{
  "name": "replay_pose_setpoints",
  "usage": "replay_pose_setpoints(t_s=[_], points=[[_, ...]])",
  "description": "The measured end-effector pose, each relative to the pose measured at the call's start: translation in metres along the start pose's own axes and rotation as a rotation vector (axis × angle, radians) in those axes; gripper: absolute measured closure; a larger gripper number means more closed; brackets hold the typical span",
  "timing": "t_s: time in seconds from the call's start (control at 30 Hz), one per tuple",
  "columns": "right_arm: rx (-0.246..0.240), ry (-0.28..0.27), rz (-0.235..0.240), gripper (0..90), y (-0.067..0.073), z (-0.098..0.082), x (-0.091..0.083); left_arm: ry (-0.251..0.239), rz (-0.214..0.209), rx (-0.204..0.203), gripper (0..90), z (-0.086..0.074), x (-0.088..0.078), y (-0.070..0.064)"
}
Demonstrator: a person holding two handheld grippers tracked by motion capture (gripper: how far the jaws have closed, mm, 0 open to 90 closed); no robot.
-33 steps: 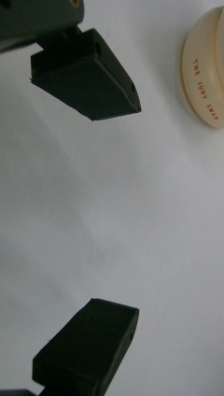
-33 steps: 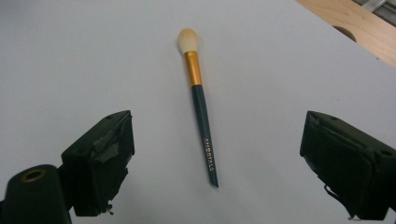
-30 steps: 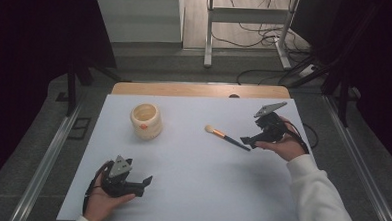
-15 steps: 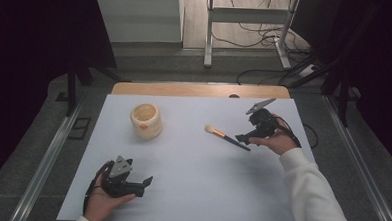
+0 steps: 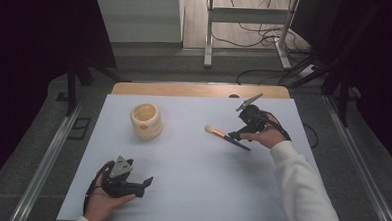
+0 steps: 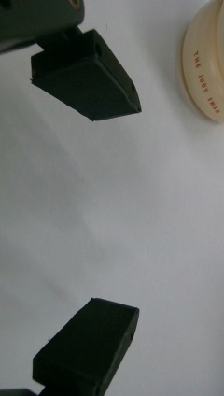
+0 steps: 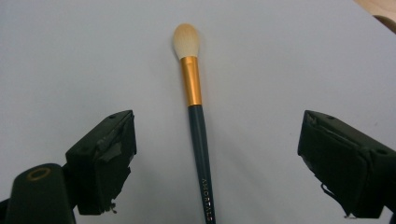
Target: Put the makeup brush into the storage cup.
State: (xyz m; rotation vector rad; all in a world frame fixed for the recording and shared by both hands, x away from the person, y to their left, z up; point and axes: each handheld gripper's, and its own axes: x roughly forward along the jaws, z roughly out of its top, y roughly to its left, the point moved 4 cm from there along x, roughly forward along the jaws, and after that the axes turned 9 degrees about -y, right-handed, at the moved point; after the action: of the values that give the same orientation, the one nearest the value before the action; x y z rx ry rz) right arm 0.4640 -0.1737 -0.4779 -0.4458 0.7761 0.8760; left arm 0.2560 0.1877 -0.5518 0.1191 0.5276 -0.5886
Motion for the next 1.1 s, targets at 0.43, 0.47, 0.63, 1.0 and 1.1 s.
replay_pose_setpoints(t_s=[0.43,0.47,0.63,1.0,1.1], points=[[0.004,0.052,0.007,13.8,0.000,0.003,0.023,0.004,-0.003,0.004,6.6,-0.001,0.000,0.000],[0.004,0.053,0.008,14.0,0.000,0.004,0.024,0.005,-0.004,0.005,6.6,-0.001,0.000,0.000],[-0.008,0.076,0.008,14.5,0.001,0.007,0.031,0.004,-0.003,0.004,6.6,-0.001,0.000,0.000],[-0.035,0.143,0.027,16.2,0.003,0.017,0.050,0.005,-0.007,0.004,6.6,-0.001,0.000,0.000],[-0.040,0.167,0.031,16.6,0.003,0.020,0.055,0.007,-0.007,0.005,6.6,-0.001,0.000,0.000]])
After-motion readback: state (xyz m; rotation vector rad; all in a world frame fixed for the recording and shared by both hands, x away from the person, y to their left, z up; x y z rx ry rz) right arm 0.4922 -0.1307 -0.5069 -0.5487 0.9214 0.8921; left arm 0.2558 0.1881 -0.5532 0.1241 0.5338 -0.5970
